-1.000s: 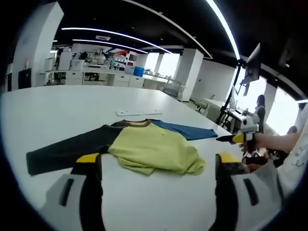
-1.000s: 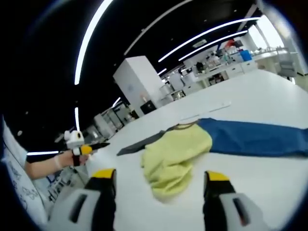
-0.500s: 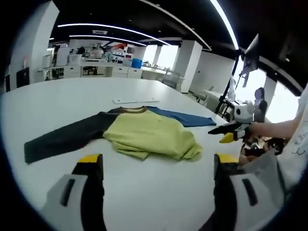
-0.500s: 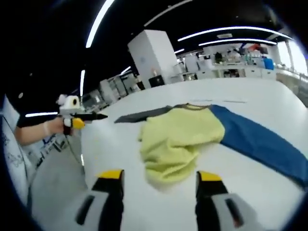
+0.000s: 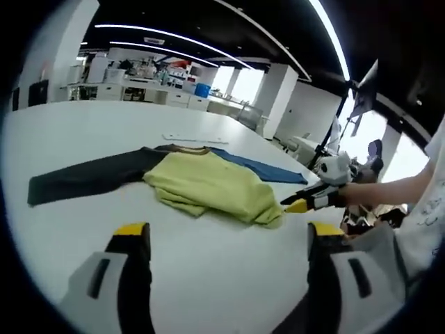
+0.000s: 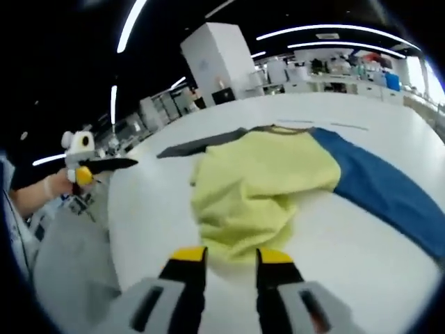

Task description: Fold the garment on the visible template until the final outline fits inside the template.

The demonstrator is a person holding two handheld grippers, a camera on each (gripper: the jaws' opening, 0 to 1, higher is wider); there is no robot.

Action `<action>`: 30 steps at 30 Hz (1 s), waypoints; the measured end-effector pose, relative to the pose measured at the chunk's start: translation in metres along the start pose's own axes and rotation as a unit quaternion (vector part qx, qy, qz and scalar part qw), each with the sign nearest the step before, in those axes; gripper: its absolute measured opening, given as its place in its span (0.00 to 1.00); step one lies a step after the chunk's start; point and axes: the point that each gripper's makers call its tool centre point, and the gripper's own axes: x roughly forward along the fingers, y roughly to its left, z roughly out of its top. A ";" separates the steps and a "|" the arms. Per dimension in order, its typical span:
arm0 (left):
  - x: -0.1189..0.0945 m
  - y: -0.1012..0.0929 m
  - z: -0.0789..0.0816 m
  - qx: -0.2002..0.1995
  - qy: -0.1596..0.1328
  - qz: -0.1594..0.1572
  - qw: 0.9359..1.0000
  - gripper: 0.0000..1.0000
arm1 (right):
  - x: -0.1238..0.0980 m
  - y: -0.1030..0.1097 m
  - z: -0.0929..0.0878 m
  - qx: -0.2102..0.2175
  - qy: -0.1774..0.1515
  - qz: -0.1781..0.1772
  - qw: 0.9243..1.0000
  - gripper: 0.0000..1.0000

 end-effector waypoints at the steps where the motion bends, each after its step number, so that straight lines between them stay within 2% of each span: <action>1: 0.000 0.000 0.000 -0.001 -0.002 0.001 1.000 0.90 | 0.002 0.000 -0.002 -0.003 0.006 -0.001 1.000 0.22; 4: -0.002 0.001 -0.004 -0.005 -0.003 0.003 1.000 0.90 | 0.007 0.000 -0.006 -0.003 0.017 0.003 1.000 0.10; 5: -0.003 0.003 -0.005 -0.007 -0.003 0.004 1.000 0.90 | 0.008 -0.001 -0.008 0.000 0.025 0.001 1.000 0.02; 6: -0.004 0.004 -0.007 -0.011 -0.004 0.006 1.000 0.90 | 0.009 -0.003 -0.007 0.002 0.022 0.000 1.000 0.00; 8: -0.005 0.002 -0.009 -0.018 -0.007 0.009 1.000 0.90 | 0.006 -0.002 0.000 0.013 0.008 -0.001 1.000 0.00; 12: -0.007 0.007 -0.012 -0.026 -0.010 0.011 1.000 0.89 | -0.001 0.014 0.019 0.058 -0.012 0.032 0.998 0.00; 17: -0.008 0.012 -0.015 -0.031 -0.011 0.014 0.999 0.88 | -0.007 0.025 0.044 0.058 -0.029 0.046 0.997 0.00; 21: -0.007 0.010 -0.014 -0.030 -0.012 0.012 0.999 0.88 | -0.003 0.030 0.070 0.052 -0.040 0.063 0.996 0.00; 23: -0.007 0.012 -0.014 -0.031 -0.013 0.012 0.999 0.88 | -0.002 0.039 0.084 0.049 -0.044 0.069 0.995 0.00; 28: -0.008 0.015 -0.014 -0.034 -0.017 0.013 0.999 0.87 | 0.011 0.044 0.118 0.058 -0.048 0.080 0.994 0.00; 30: -0.009 0.016 -0.015 -0.036 -0.018 0.015 0.999 0.87 | 0.020 0.038 0.127 0.056 -0.046 0.077 0.994 0.00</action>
